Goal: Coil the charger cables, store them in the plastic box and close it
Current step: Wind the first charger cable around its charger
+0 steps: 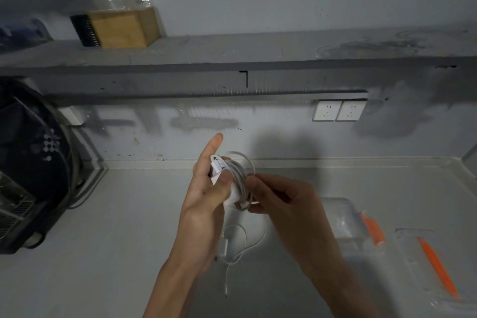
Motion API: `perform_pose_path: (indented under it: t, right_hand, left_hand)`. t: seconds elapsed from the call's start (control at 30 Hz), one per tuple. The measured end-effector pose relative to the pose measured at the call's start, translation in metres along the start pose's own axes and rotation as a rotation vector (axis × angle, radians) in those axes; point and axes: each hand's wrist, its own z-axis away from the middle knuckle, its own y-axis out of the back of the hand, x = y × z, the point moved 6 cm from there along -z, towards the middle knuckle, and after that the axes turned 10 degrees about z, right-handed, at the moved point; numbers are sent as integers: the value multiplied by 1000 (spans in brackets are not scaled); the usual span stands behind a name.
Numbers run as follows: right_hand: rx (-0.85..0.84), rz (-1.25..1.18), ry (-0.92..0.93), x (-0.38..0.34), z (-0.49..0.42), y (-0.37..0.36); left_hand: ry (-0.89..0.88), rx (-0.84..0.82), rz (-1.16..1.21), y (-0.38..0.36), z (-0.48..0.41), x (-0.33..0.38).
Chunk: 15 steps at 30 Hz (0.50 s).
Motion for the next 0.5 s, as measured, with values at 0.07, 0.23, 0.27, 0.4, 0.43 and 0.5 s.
perform_pose_path:
  t: [0.07, 0.23, 0.27, 0.4, 0.43, 0.5]
  right_hand:
    - [17, 1, 48, -4, -4, 0]
    - [-145, -209, -61, 1, -14, -3]
    - [-158, -248, -96, 4, -15, -3]
    - [-137, -237, -107, 9, -22, -2]
    - [-129, -217, -79, 8, -24, -2]
    - [-125, -181, -9, 3, -25, -3]
  left_hand:
    - [15, 3, 49, -1, 0, 0]
    - [85, 11, 174, -4, 3, -3]
    - [103, 23, 198, -3, 3, -4]
    - [126, 28, 239, -5, 4, -5]
    - [125, 33, 240, -5, 4, -5]
    - [127, 44, 249, -4, 4, -6]
